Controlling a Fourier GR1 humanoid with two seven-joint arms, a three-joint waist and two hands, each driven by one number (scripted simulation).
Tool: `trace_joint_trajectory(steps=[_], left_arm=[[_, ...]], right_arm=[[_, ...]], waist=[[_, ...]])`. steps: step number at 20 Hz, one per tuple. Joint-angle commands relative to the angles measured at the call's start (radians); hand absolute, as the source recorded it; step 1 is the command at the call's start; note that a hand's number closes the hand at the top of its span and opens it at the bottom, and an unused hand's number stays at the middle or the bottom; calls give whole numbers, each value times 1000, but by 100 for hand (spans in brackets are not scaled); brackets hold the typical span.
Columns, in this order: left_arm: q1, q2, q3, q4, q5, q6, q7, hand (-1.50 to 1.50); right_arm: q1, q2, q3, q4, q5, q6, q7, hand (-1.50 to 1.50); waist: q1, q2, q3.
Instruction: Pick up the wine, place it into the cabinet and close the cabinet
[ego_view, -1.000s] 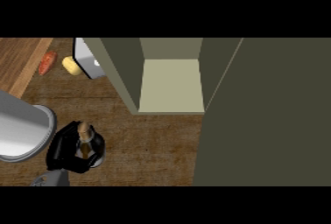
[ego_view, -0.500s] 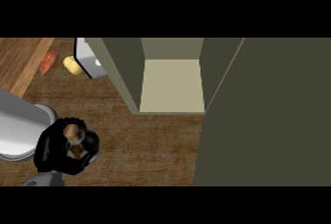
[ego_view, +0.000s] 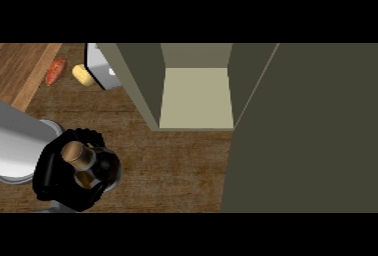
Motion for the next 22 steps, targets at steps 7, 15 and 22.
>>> trace_joint_trajectory(steps=[7,15,22], left_arm=[[-136,-71,-209,-233,-33,227,380,150],[-205,-73,-407,-307,-44,440,431,150],[-399,-73,-491,-228,-48,644,489,150]], right_arm=[[-8,3,-31,-67,-48,4,22,-150],[30,-10,-46,-167,-94,18,103,-150],[58,40,43,-122,-2,-3,47,-150]], waist=[[-8,1,0],[-14,0,0],[-12,2,0]])
